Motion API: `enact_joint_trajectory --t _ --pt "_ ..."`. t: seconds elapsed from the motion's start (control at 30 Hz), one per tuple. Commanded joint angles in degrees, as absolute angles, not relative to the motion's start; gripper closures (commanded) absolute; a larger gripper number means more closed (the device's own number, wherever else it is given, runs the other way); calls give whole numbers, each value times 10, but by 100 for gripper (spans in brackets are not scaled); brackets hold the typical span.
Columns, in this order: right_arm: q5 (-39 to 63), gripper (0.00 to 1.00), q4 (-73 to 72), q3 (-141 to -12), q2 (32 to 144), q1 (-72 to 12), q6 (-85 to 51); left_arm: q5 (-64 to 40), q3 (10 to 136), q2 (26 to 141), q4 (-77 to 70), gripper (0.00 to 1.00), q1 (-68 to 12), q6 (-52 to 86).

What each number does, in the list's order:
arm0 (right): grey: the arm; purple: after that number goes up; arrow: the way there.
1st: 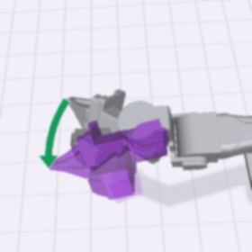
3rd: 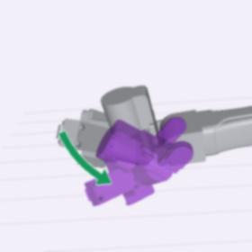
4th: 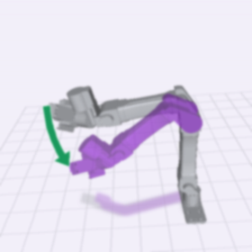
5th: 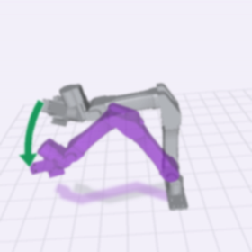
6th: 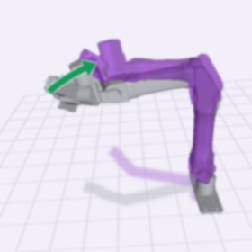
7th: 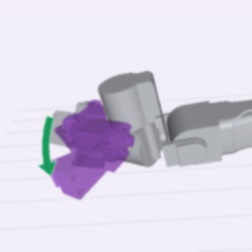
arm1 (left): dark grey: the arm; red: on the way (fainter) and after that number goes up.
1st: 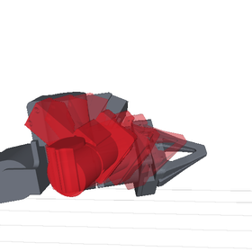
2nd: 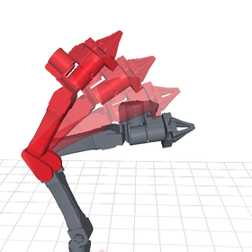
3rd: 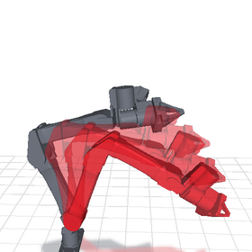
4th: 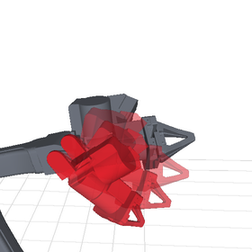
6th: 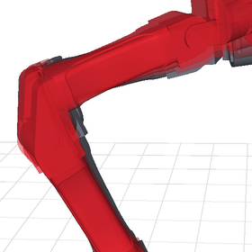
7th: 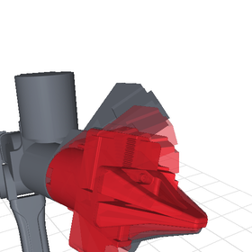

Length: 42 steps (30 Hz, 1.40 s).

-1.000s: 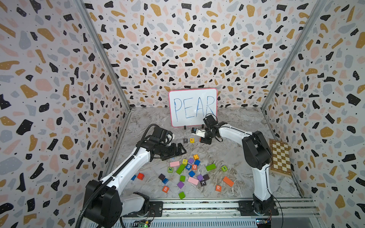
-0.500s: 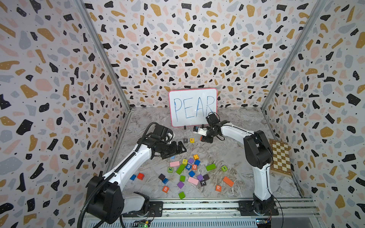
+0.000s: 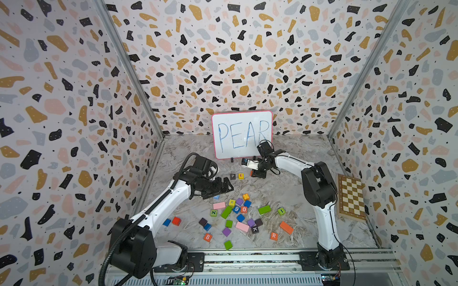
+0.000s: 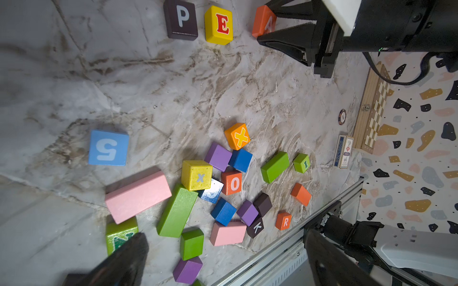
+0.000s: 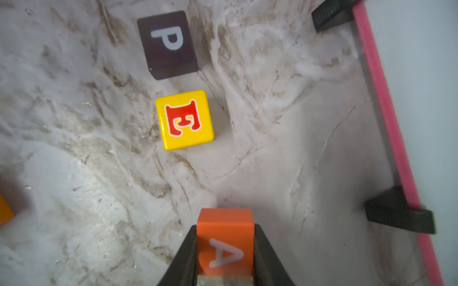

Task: Spell the uppercase word “pear” with letter blocks
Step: Place the letter block at the center of the board.

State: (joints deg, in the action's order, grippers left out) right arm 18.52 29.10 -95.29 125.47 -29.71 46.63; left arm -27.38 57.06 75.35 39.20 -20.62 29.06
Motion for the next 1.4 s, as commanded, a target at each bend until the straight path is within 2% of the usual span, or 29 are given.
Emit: enact_joint_trajectory --t 0.0,0.4,0.6,1.1,1.37 --pt "188 95 301 -954 1242 -305 501 -269 583 740 402 1 -202 276" --pt "160 95 316 -981 1268 -331 521 -279 571 738 390 1 -201 280" --pt "146 92 330 -995 1280 -337 529 -282 568 736 386 1 -201 281" --pt "121 70 325 -996 1286 -347 538 -283 559 726 381 1 -200 286" --pt "118 67 324 -992 1282 -348 544 -284 557 726 379 1 -201 287"
